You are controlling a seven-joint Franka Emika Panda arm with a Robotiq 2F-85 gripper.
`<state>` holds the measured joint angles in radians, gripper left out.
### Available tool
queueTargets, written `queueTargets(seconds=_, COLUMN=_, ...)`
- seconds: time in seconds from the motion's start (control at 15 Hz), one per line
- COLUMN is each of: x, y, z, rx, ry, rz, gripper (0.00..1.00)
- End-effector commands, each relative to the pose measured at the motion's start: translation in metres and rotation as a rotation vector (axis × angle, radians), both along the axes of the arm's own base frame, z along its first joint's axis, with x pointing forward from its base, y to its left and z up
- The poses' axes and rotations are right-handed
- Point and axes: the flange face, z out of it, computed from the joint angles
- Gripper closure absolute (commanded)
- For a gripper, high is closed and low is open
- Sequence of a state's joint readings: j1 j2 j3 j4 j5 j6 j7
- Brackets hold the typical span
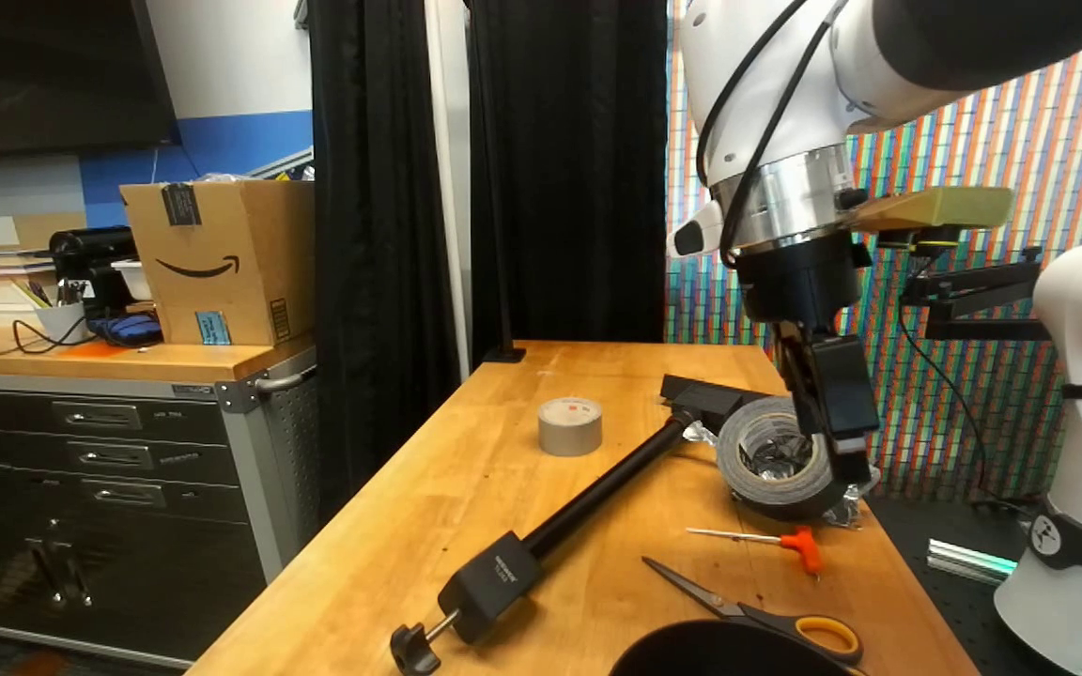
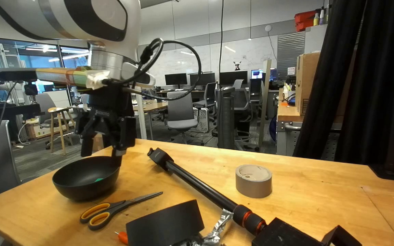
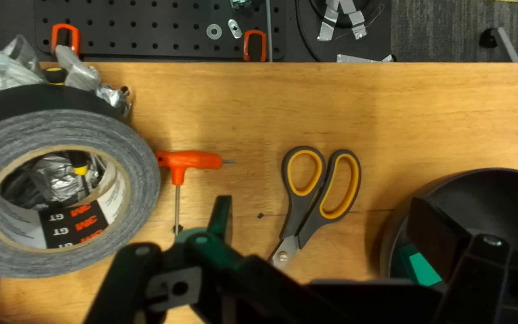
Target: Move the grey seal tape
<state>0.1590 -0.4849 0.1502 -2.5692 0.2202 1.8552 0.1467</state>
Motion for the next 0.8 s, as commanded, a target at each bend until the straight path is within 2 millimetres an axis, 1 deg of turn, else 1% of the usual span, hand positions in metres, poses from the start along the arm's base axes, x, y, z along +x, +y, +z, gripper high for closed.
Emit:
queueTargets(seconds=0.0, x=0.032, y=-0.029, z=0.009, rx=-0.019, ry=-0.002, rz=-0.021, gripper=0.0)
queueTargets(seconds=0.13, x=0.05, y=-0.045, z=0.011, rx=-0.037, ry=-0.01, rz=-0.029, gripper=0.0)
queueTargets(seconds=0.33, x=0.082, y=-0.062, z=0.014, rx=-0.04, ry=-0.021, rz=-0.03, gripper=0.0)
queueTargets(seconds=0.73, x=0.147, y=-0.084, z=0.016, rx=-0.018, ry=-0.025, rz=-0.012, gripper=0.0)
